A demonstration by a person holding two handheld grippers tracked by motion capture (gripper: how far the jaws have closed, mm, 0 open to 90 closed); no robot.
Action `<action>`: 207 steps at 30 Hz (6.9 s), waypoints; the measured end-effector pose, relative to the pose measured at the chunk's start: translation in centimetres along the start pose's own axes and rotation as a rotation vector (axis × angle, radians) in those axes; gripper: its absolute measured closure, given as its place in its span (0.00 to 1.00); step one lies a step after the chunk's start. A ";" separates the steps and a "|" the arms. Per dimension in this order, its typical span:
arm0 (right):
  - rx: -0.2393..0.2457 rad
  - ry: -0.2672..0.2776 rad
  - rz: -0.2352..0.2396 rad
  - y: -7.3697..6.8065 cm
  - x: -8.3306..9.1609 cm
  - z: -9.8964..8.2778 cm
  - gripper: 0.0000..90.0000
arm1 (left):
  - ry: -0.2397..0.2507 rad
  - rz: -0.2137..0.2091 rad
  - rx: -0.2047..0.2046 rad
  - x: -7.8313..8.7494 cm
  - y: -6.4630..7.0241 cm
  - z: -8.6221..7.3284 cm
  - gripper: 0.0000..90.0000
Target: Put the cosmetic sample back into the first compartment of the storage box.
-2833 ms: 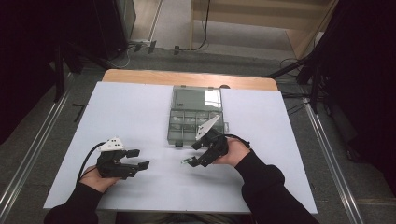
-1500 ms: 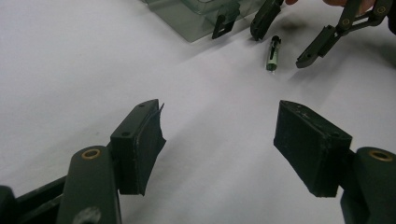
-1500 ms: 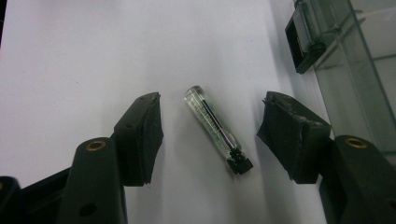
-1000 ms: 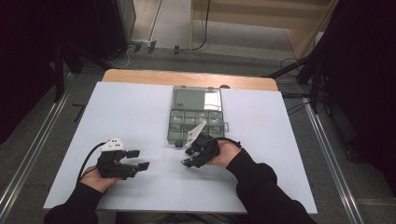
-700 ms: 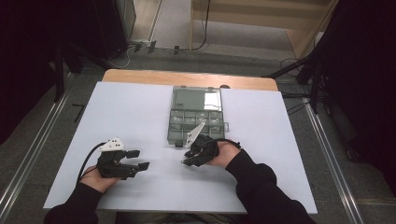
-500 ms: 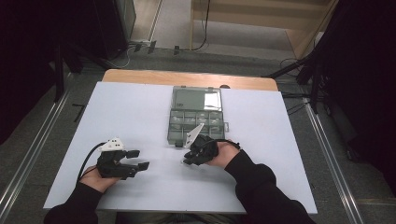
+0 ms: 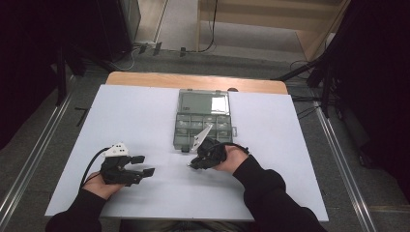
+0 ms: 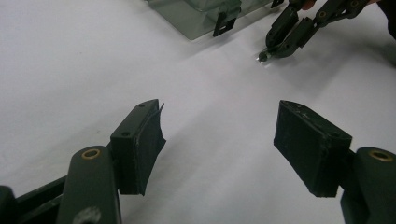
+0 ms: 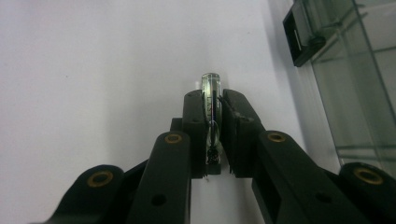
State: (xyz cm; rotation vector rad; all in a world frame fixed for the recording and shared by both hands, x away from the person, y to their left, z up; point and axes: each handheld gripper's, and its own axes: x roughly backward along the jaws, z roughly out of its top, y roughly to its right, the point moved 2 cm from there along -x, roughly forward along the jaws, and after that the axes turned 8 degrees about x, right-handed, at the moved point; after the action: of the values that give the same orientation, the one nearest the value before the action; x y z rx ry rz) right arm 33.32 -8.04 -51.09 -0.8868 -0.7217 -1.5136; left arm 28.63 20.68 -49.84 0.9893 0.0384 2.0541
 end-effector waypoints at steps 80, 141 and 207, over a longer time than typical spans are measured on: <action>-0.422 0.145 -0.019 3.5 5.8 3.2 0.91 | -0.001 -0.004 0.003 -0.2 0.0 0.0 0.36; -0.529 0.122 -0.098 10.1 3.6 6.2 0.91 | -0.004 -0.005 0.008 -0.3 -0.3 -0.1 0.36; -0.456 0.255 -0.120 7.3 6.1 4.3 0.39 | 0.000 -0.010 0.005 -0.8 -0.4 0.4 0.36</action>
State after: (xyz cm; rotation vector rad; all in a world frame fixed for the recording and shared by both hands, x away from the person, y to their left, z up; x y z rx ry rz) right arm 40.95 -8.57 -43.98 -0.9717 -0.2473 -1.8987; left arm 29.45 20.31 -50.19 0.9900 0.0479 2.0455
